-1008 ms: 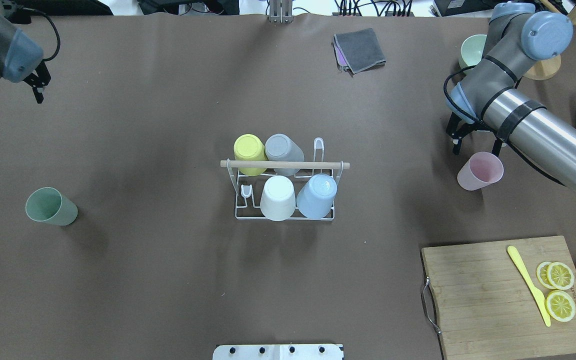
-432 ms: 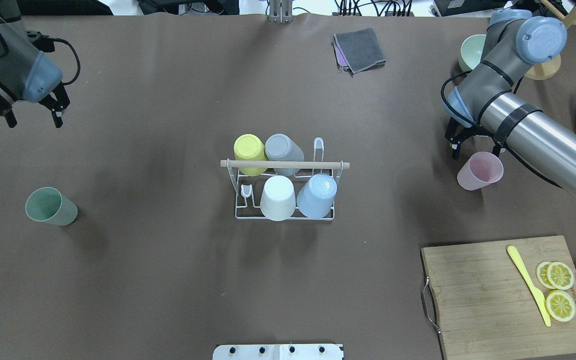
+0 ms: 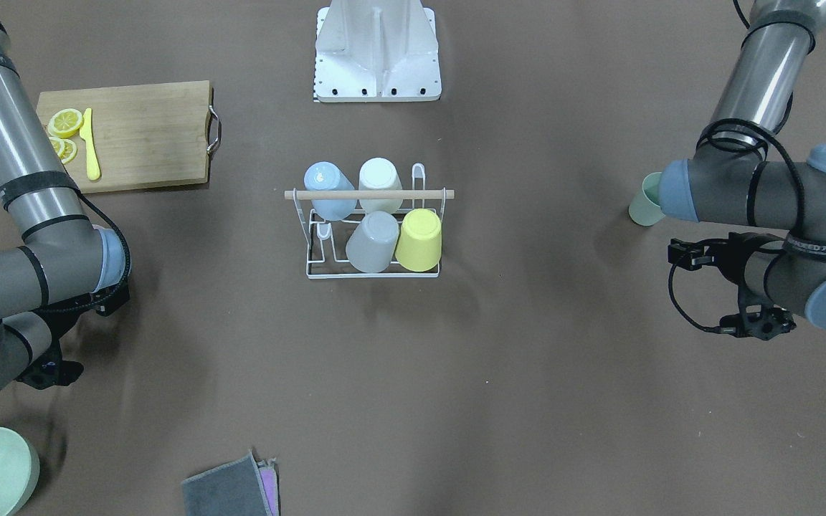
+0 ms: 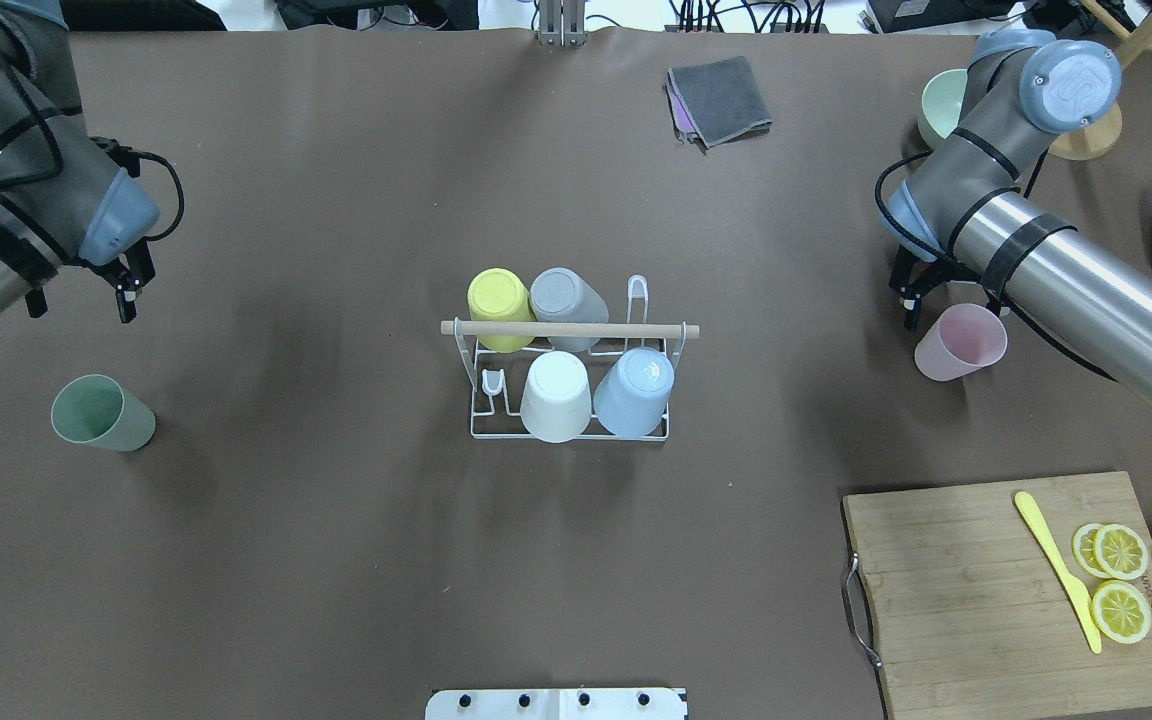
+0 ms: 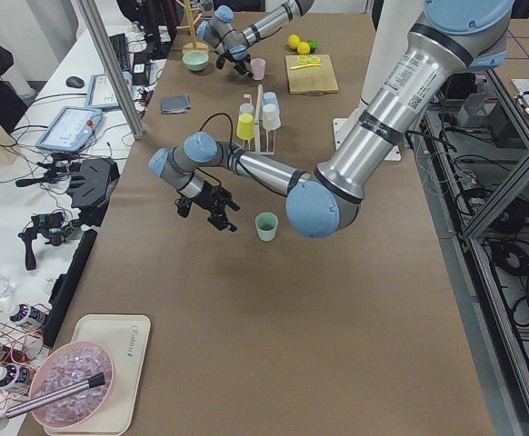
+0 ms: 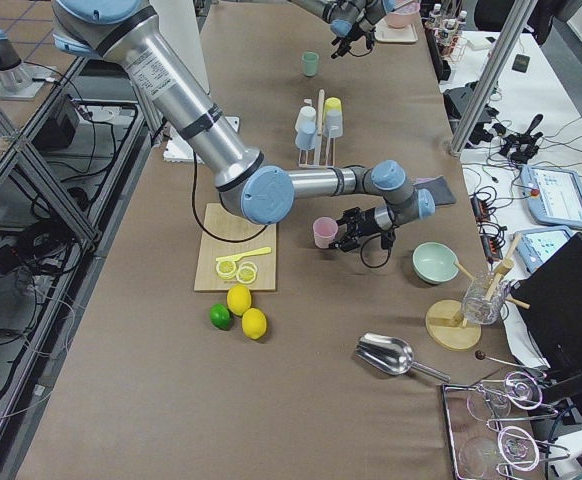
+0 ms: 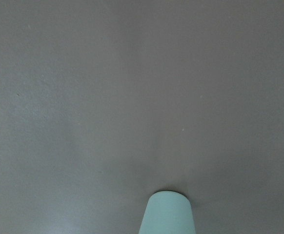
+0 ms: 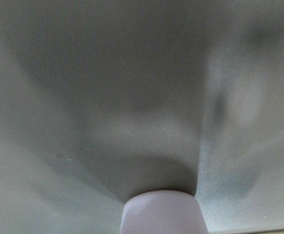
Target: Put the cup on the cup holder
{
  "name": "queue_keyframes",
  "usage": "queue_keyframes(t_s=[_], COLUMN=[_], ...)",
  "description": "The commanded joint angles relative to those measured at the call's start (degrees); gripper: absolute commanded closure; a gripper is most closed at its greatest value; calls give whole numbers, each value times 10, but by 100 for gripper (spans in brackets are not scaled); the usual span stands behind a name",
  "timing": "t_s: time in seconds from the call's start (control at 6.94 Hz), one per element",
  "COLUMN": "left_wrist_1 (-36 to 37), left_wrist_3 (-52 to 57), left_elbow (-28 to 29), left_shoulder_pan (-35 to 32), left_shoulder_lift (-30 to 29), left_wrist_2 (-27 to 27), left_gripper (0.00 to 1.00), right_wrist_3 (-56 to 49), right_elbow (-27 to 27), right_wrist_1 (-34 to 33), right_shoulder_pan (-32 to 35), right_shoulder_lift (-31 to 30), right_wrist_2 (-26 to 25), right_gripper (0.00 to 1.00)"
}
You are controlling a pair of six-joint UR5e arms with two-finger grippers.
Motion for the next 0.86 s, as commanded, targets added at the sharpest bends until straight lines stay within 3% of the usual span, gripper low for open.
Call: queue_keyframes(t_s=[0.0, 0.72], left_wrist_1=[22, 21], left_wrist_3=[41, 53], left_elbow=[-11, -10], left_shoulder_pan=[27, 68], left_shoulder_lift=[10, 25], left_wrist_2=[2, 7], left_gripper=[2, 2], right_wrist_3=[-16, -32], right_elbow=[0, -1], right_wrist_1=[-13, -25], right_shoulder_pan=[-2, -12], right_shoulder_lift=[-1, -6], right_wrist_2=[-1, 4], right_gripper=[6, 10])
